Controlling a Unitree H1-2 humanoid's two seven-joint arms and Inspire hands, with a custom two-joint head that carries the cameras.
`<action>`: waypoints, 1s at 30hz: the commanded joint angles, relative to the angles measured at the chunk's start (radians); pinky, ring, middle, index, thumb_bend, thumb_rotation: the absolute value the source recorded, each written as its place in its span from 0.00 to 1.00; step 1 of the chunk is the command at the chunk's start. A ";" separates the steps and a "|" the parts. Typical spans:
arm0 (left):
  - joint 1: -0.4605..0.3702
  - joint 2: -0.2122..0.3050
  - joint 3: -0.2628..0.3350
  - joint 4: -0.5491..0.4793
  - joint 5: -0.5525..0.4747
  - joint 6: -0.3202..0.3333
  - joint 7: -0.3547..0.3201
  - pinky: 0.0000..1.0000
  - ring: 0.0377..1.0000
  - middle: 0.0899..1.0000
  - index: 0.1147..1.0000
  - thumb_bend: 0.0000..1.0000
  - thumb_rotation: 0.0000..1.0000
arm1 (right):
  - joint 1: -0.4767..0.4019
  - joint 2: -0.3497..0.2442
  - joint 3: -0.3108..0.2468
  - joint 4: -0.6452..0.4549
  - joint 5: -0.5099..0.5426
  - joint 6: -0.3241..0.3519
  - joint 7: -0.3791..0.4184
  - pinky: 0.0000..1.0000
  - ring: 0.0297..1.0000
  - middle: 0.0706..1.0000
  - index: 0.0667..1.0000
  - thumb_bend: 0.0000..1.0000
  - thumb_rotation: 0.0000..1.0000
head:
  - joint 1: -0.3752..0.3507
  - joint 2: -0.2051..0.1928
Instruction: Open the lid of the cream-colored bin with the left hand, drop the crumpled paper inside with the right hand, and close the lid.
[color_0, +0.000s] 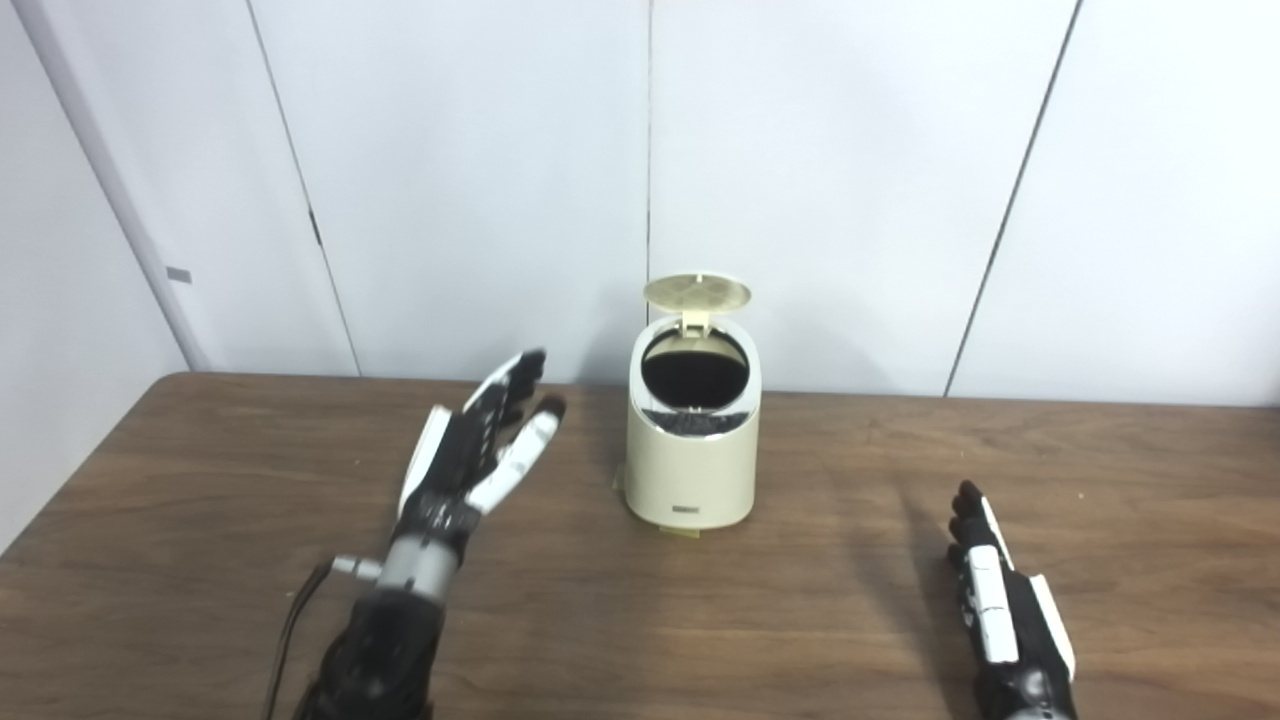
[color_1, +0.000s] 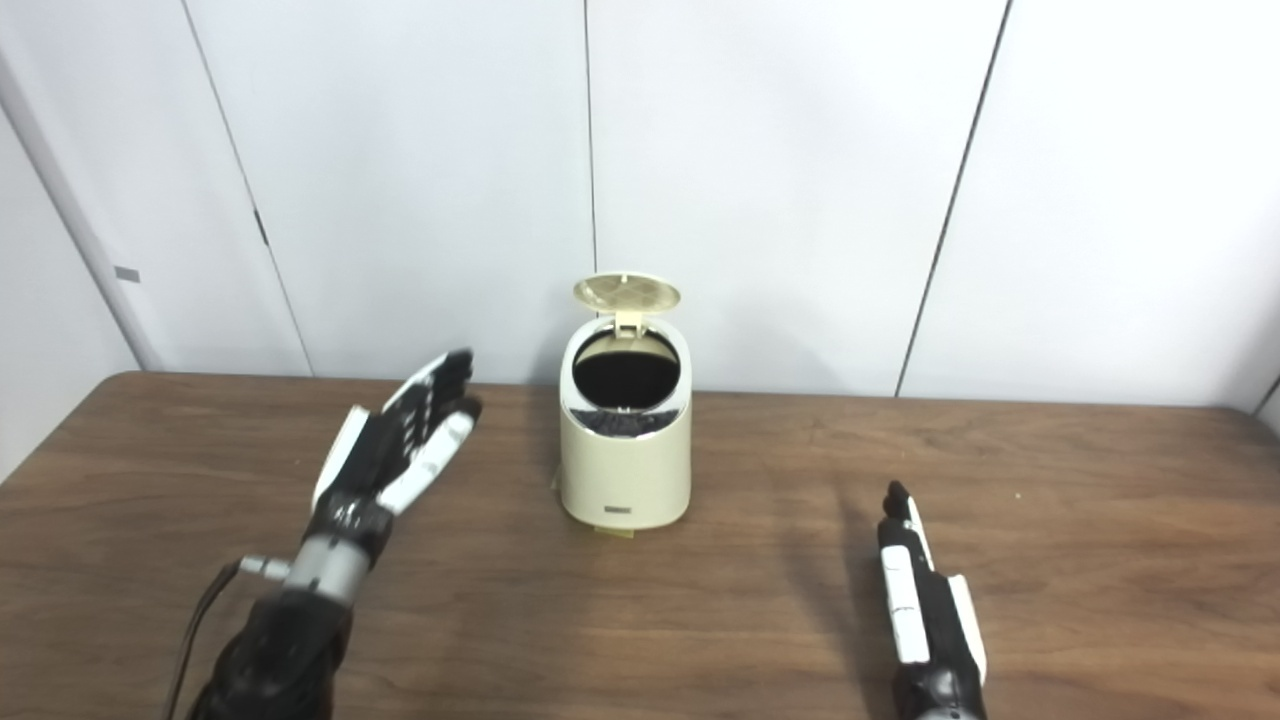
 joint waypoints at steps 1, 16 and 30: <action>-0.070 0.004 -0.011 -0.008 0.025 -0.037 0.006 0.90 0.90 0.90 0.94 0.51 0.67 | 0.000 0.001 0.011 -0.019 0.007 0.001 0.010 1.00 1.00 1.00 1.00 0.59 1.00 | -0.003 0.003; -0.265 0.013 -0.083 0.119 0.094 -0.044 -0.016 0.90 0.91 0.92 0.95 0.54 0.68 | -0.004 0.006 0.023 -0.021 -0.012 0.025 -0.009 1.00 1.00 0.99 0.99 0.58 1.00 | -0.026 0.008; -0.407 0.022 -0.145 0.246 0.149 -0.066 -0.059 0.89 0.95 0.94 0.93 0.57 0.62 | -0.005 0.011 0.030 -0.029 -0.020 0.044 -0.016 1.00 1.00 0.98 0.99 0.58 1.00 | -0.035 0.020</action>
